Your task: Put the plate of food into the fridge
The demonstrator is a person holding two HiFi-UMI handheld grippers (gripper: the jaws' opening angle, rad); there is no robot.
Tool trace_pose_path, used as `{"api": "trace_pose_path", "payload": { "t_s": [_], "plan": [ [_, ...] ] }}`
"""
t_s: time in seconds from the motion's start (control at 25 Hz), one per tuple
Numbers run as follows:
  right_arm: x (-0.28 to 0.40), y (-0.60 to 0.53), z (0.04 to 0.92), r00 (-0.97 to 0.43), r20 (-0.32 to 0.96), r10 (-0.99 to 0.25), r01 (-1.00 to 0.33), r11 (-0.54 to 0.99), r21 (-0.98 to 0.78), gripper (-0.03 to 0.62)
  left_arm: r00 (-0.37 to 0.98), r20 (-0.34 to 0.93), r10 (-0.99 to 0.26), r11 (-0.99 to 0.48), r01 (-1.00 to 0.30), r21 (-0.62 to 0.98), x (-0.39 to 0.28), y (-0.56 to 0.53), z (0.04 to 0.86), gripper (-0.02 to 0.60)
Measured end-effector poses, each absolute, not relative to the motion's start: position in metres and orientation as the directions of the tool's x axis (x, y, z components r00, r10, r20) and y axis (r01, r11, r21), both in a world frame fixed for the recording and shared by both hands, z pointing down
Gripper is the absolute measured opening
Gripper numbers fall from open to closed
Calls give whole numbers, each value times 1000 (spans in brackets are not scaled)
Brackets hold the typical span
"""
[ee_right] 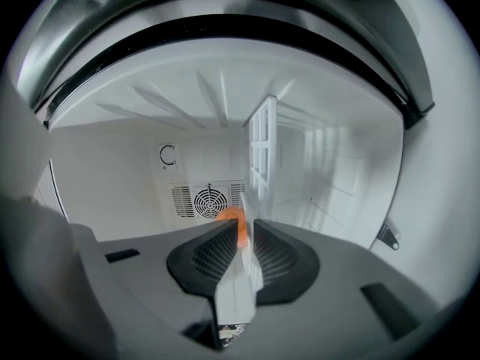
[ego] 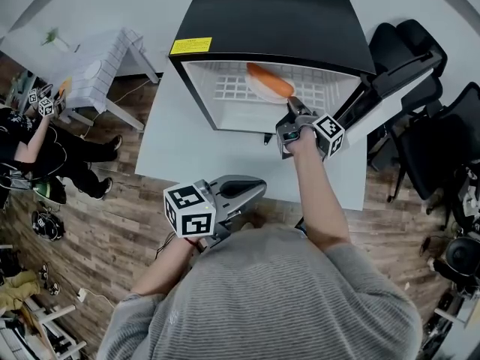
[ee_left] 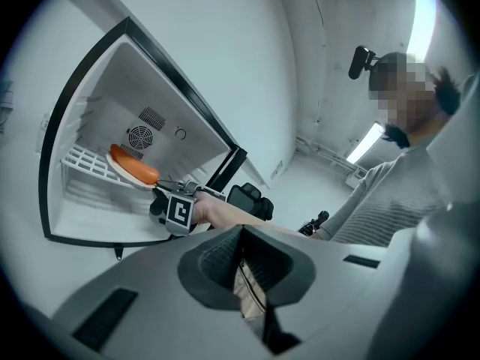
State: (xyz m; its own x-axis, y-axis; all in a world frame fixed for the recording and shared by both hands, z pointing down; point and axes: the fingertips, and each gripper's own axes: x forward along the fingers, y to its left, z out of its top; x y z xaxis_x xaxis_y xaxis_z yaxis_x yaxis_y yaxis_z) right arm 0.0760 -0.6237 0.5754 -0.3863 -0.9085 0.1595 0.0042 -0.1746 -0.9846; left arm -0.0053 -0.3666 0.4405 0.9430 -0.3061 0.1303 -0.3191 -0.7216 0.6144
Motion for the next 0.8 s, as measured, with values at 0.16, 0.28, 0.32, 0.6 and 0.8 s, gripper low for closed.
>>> {"api": "trace_pose_path", "payload": {
  "t_s": [0.16, 0.28, 0.32, 0.6, 0.8],
  "plan": [
    [79, -622, 575, -386, 166, -908, -9, -176, -984, 84, 947, 108, -302, -721, -301, 624, -9, -363, 437, 11],
    [79, -619, 579, -394, 181, -901, -34, -183, -983, 84, 943, 97, -319, -729, -310, 611, -13, -365, 434, 11],
    [79, -617, 580, -396, 186, -899, -44, -184, -982, 86, 940, 96, -328, -731, -317, 605, -16, -366, 434, 11],
    [87, -599, 568, -430, 196, -882, -207, -115, -971, 89, 937, 87, -339, -740, -323, 590, -18, -374, 432, 11],
    [93, -579, 557, -467, 207, -859, -356, -31, -934, 89, 951, 80, -297, -754, -285, 592, -4, -374, 437, 11]
  ]
}}
